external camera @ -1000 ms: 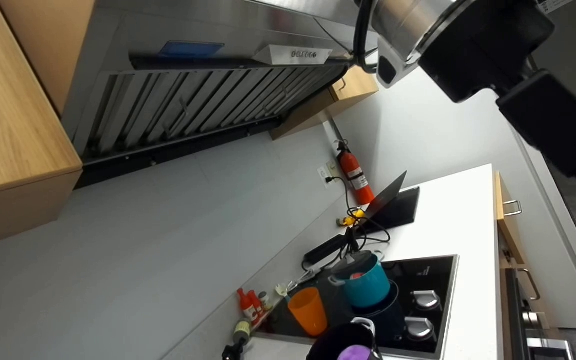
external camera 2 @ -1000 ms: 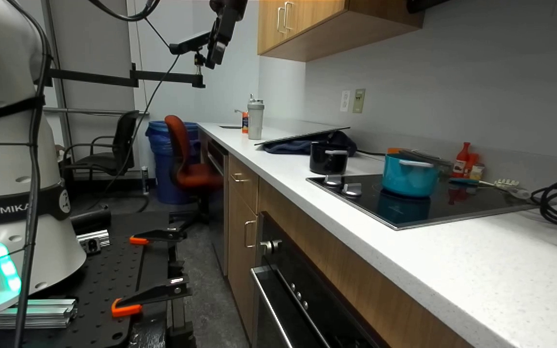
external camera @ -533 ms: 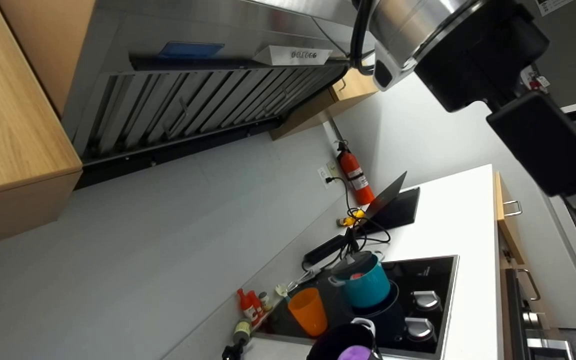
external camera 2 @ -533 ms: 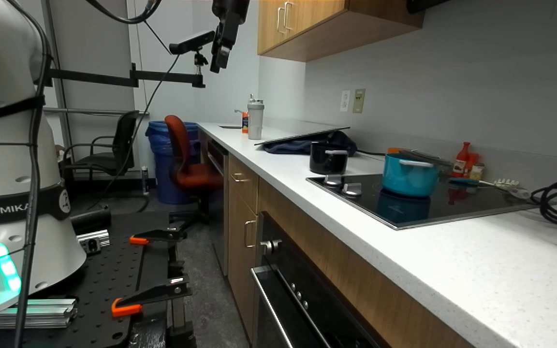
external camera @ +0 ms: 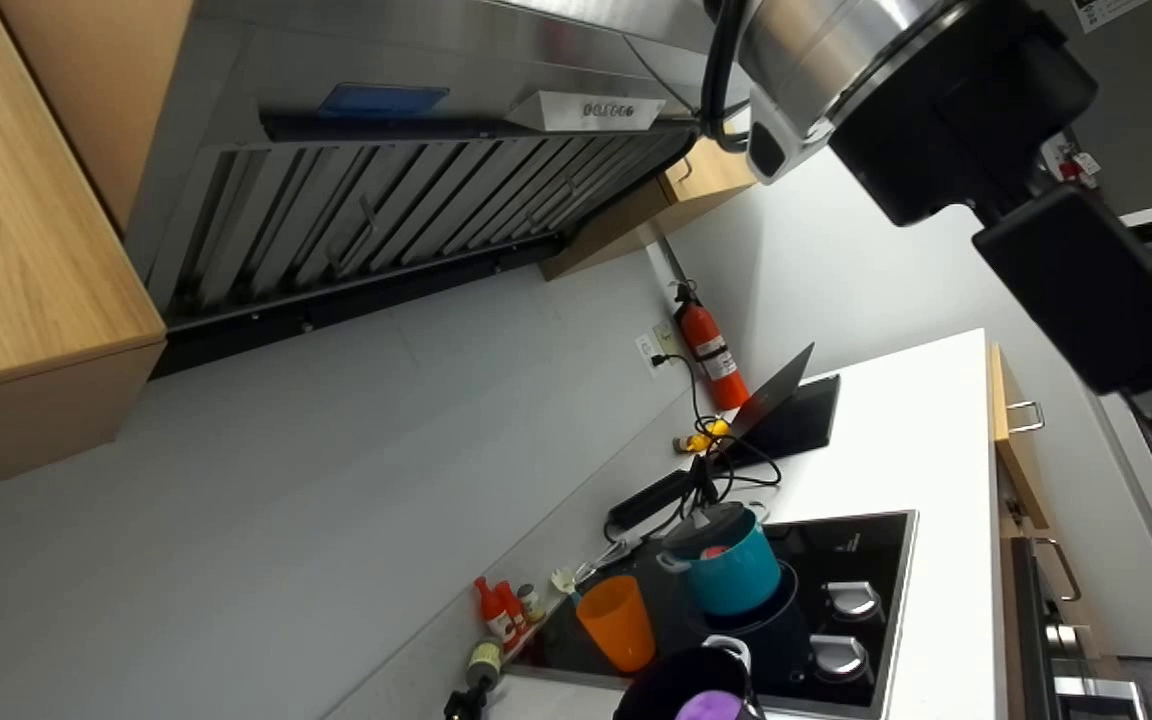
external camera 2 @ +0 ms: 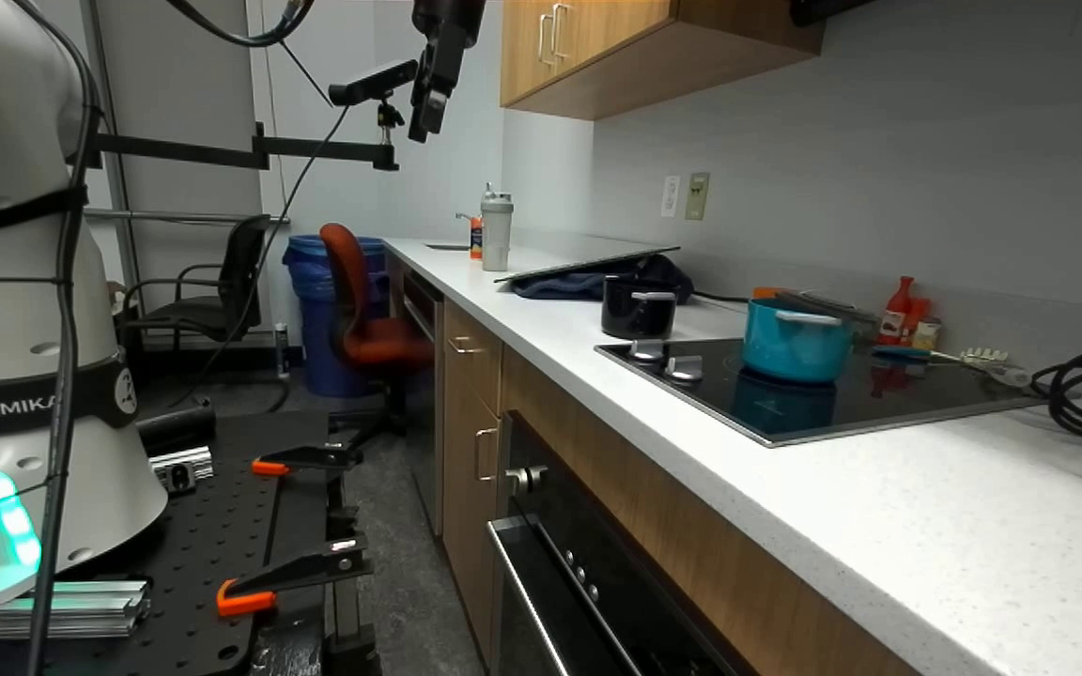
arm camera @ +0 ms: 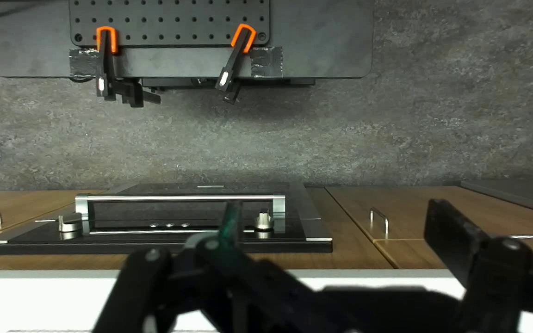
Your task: Knock the lid off the blue pot
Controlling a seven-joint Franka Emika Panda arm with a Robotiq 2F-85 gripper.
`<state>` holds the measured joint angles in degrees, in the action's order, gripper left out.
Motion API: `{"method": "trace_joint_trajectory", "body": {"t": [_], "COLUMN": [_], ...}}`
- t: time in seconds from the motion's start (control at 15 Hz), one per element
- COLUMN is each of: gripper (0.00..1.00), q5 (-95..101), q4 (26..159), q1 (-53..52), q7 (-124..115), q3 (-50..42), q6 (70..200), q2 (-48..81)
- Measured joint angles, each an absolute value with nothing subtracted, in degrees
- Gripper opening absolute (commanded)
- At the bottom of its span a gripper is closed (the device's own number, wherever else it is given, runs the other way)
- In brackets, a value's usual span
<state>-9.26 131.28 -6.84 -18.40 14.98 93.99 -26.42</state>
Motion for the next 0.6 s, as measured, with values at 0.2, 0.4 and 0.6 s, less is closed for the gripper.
{"method": "trace_joint_trajectory", "body": {"t": [0.2, 0.4, 0.6], "gripper": [1.00, 1.00, 1.00], "q5": [-9.3, -9.1, -8.4], "q4": [131.4, 131.9, 132.9], "q1": [-6.8, -6.8, -6.5], "q7": [-18.4, -18.6, -19.9], "q3": [15.0, 15.0, 14.8], "q6": [94.0, 94.6, 96.3], "q2": [-26.4, -26.3, -26.2]}}
